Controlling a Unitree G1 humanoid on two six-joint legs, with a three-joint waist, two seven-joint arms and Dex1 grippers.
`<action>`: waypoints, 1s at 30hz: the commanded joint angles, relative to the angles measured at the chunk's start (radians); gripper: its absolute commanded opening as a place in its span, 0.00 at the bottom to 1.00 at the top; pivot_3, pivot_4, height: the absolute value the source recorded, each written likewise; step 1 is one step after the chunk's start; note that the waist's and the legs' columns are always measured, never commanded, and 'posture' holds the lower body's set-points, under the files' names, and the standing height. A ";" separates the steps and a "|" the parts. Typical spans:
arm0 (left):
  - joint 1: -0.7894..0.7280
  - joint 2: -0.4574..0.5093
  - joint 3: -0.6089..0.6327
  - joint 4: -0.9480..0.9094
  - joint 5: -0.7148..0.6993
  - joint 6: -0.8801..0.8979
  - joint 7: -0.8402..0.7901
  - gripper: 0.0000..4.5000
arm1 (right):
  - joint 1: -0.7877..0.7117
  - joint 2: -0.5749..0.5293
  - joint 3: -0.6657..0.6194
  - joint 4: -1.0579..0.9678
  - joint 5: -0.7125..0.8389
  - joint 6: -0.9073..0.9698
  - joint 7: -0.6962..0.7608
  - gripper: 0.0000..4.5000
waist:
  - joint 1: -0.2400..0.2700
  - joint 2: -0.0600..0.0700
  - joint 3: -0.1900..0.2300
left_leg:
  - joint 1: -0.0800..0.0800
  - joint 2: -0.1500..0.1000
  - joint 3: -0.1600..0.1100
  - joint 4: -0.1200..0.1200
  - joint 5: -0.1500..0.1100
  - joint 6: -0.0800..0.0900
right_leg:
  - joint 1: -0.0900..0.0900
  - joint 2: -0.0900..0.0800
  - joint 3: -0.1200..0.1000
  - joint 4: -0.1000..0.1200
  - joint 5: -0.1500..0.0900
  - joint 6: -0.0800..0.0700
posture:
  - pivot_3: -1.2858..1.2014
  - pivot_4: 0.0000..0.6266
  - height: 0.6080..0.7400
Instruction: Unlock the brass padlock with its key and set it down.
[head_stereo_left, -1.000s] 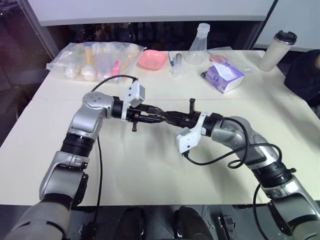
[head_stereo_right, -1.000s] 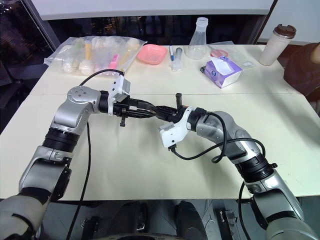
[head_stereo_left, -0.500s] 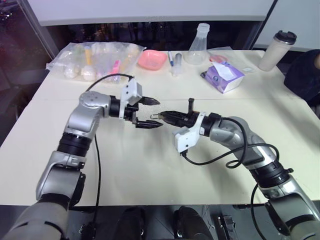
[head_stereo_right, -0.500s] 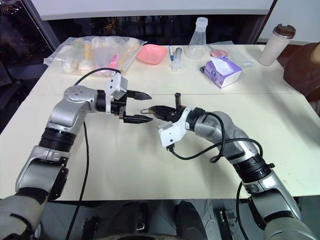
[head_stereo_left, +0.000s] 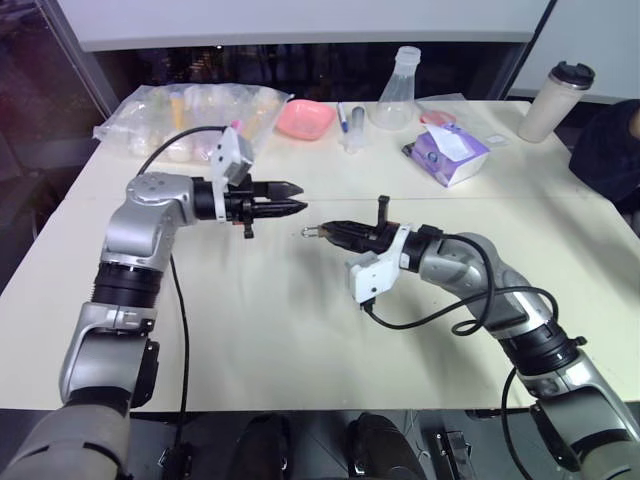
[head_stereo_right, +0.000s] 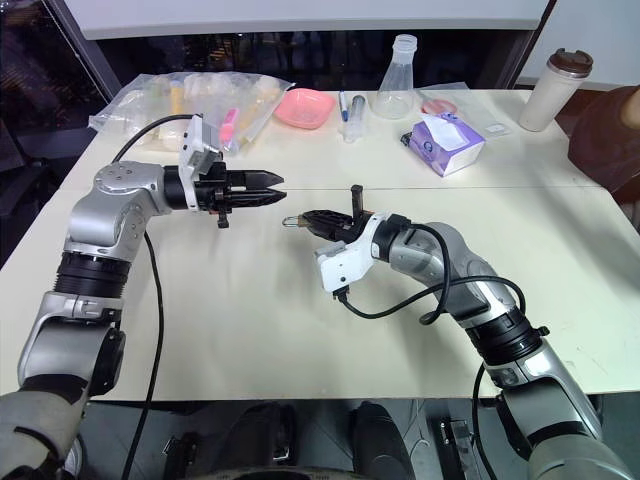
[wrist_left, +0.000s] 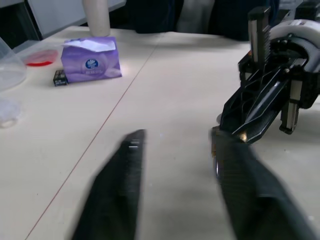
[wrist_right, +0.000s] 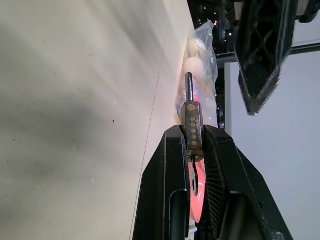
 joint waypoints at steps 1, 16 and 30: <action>-0.007 -0.009 -0.002 -0.055 -0.014 0.005 0.007 0.03 | -0.014 0.006 -0.026 -0.013 0.023 0.000 -0.011 0.00 | 0.000 0.000 0.000 | 0.000 0.000 0.000 0.000 0.000 0.000 | 0.000 0.000 0.000 0.000 0.000 0.000 | 0.52 0.24 0.81; 0.063 0.018 -0.097 -0.021 0.080 -0.123 -0.052 0.01 | -0.013 0.001 -0.030 -0.019 0.027 0.006 -0.006 0.00 | 0.001 0.000 0.000 | 0.000 0.000 0.000 0.000 0.000 0.000 | 0.000 0.000 0.000 0.000 0.000 0.000 | 0.52 0.24 0.81; 0.021 -0.042 -0.050 0.047 0.053 -0.140 -0.004 0.01 | -0.017 0.000 -0.029 -0.022 0.034 0.005 0.002 0.00 | 0.000 0.000 0.000 | 0.000 0.000 0.000 0.000 0.000 0.000 | 0.000 0.000 0.000 0.000 0.000 0.000 | 0.52 0.24 0.81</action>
